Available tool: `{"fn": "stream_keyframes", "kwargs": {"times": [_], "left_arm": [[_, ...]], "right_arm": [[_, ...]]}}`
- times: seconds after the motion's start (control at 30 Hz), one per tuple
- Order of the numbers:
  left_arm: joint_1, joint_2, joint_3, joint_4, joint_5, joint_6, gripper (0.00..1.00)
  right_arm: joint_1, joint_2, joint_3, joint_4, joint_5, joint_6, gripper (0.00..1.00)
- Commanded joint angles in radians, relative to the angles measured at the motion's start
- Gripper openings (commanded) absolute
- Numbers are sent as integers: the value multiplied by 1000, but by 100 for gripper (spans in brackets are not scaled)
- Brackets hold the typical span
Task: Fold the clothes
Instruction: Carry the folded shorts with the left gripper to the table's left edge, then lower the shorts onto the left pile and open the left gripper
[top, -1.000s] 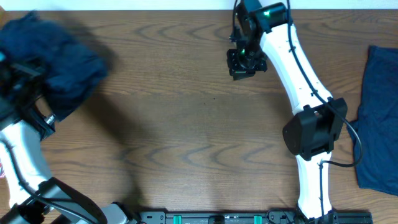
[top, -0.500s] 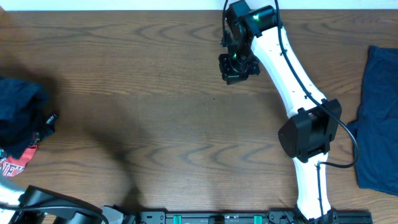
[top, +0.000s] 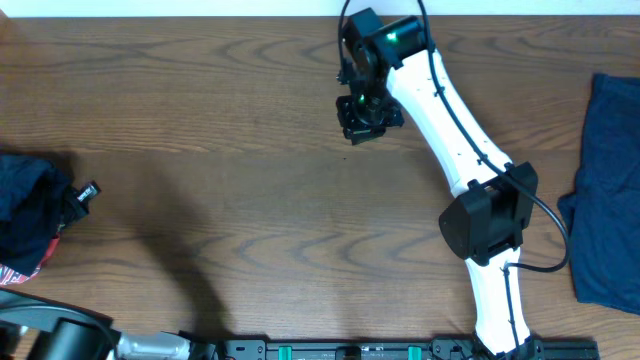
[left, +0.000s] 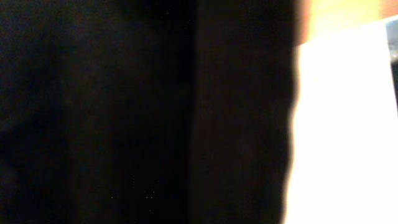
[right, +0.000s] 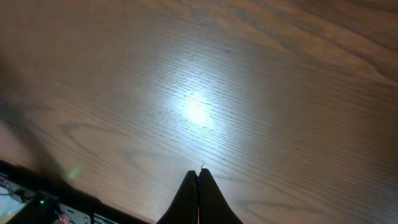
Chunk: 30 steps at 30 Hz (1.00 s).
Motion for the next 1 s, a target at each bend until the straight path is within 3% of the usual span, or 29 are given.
{"fn": "stream_keyframes", "kwargs": {"times": [0.0,0.33,0.4,0.47,0.5,0.57,0.63,0.77,0.97], "left_arm": [[26,34,17,18,11,-6,6],[137,65,17,17,-33,-12,7],[142,66,17,17,-33,-12,23],[141,66,17,17,-33,-12,33],[138,67,17,16,-33,-12,50],[131,67,17,16,-33,-12,70],[124,67,17,16,-33,-12,98],[102,67,17,9,-18,-42,98],[59,52,17,29,7,-241,98]], "right_arm": [[27,-21,18,5,3,-13,1],[59,-21,18,5,2,-13,1],[61,-21,18,4,2,-13,1],[61,-21,18,4,2,-13,1],[62,-21,18,3,2,-13,1],[62,-21,18,2,2,-13,1],[62,-21,18,1,2,-13,1],[62,-21,18,2,2,-13,1],[65,-21,18,3,2,-13,1]]}}
